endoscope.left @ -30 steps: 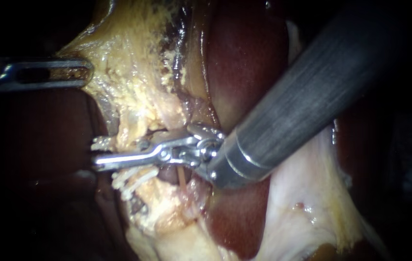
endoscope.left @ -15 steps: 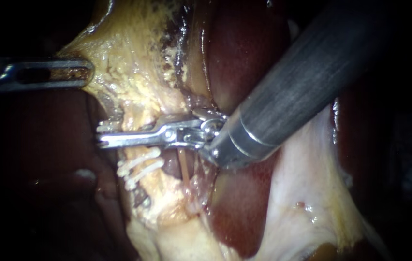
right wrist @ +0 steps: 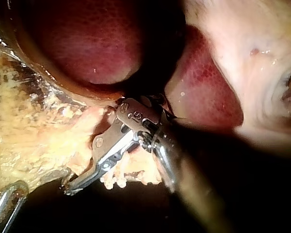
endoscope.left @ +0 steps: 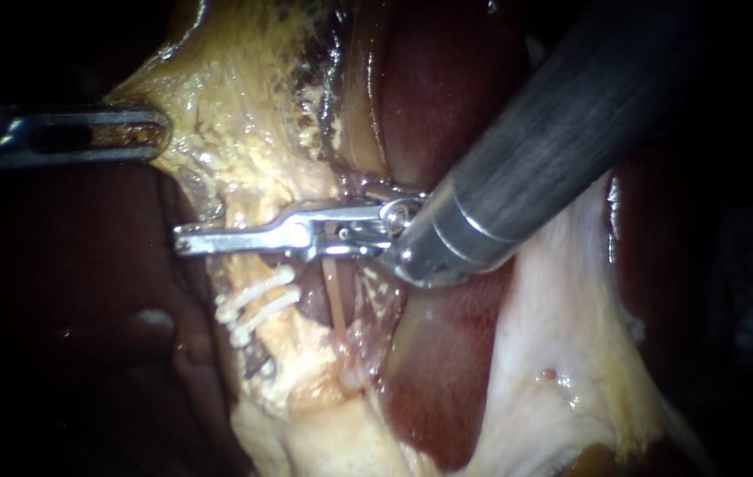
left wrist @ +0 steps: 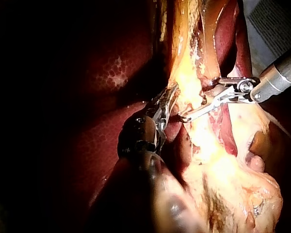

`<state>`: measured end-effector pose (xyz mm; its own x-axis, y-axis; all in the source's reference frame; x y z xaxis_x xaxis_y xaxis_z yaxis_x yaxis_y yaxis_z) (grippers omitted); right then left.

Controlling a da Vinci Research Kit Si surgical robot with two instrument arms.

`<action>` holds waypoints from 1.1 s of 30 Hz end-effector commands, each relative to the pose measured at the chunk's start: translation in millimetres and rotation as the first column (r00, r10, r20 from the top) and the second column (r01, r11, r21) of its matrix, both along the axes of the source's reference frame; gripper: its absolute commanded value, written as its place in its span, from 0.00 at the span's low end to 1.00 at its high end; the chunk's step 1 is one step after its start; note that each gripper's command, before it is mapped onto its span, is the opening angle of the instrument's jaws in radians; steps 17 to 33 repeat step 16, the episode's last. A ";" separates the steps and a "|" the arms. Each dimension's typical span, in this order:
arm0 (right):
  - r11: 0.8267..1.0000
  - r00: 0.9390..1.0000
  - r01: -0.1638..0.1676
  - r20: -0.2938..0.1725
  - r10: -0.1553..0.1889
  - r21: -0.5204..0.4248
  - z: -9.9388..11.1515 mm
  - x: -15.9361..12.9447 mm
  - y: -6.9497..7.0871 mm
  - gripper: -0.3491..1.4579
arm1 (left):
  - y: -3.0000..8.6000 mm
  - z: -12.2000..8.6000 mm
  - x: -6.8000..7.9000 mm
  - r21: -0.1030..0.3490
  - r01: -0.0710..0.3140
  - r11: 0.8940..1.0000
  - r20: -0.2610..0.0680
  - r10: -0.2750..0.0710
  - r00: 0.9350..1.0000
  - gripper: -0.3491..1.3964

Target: Clipping third clip left tube

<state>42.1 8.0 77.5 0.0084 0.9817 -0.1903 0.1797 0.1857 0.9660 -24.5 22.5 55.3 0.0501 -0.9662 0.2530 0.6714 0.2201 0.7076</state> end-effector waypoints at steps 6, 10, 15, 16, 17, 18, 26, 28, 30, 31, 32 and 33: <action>1.000 1.000 0.009 -0.014 -0.009 -0.007 -0.2 0.3 -0.7 0.00 | -0.1 0.0 0.0 -0.002 0.002 1.000 -0.003 -0.002 1.000 0.00; 1.000 1.000 0.015 -0.020 -0.015 -0.009 -0.5 0.4 -1.0 0.00 | -0.1 0.0 0.0 -0.002 0.003 1.000 -0.003 -0.003 1.000 0.00; 1.000 1.000 0.017 -0.021 -0.017 -0.011 -0.5 0.4 -1.1 0.00 | -0.2 0.1 -0.1 -0.003 0.003 1.000 -0.003 -0.003 1.000 0.00; 1.000 1.000 0.017 -0.021 -0.018 -0.011 -0.4 0.4 -1.1 0.00 | -0.2 0.1 -0.1 -0.003 0.003 1.000 -0.003 -0.003 1.000 0.00; 1.000 1.000 0.017 -0.021 -0.018 -0.011 -0.4 0.4 -1.1 0.00 | -0.2 0.1 -0.1 -0.003 0.003 1.000 -0.003 -0.003 1.000 0.00; 1.000 1.000 0.017 -0.021 -0.018 -0.011 -0.4 0.4 -1.1 0.00 | -0.2 0.1 -0.1 -0.003 0.003 1.000 -0.003 -0.003 1.000 0.00; 1.000 1.000 0.017 -0.021 -0.018 -0.011 -0.4 0.4 -1.1 0.00 | -0.2 0.1 -0.1 -0.003 0.003 1.000 -0.003 -0.003 1.000 0.00; 1.000 1.000 0.017 -0.021 -0.018 -0.011 -0.4 0.4 -1.1 0.00 | -0.2 0.1 -0.1 -0.003 0.003 1.000 -0.003 -0.003 1.000 0.00; 1.000 1.000 0.017 -0.021 -0.018 -0.011 -0.4 0.4 -1.1 0.00 | -0.2 0.1 -0.1 -0.003 0.003 1.000 -0.003 -0.003 1.000 0.00; 1.000 1.000 0.017 -0.021 -0.018 -0.011 -0.4 0.4 -1.1 0.00 | -0.2 0.1 -0.1 -0.003 0.003 1.000 -0.003 -0.003 1.000 0.00; 1.000 1.000 0.017 -0.021 -0.018 -0.011 -0.4 0.4 -1.1 0.00 | -0.2 0.1 -0.1 -0.003 0.003 1.000 -0.003 -0.003 1.000 0.00; 1.000 1.000 0.017 -0.021 -0.018 -0.011 -0.4 0.4 -1.1 0.00 | -0.2 0.1 -0.1 -0.003 0.003 1.000 -0.003 -0.003 1.000 0.00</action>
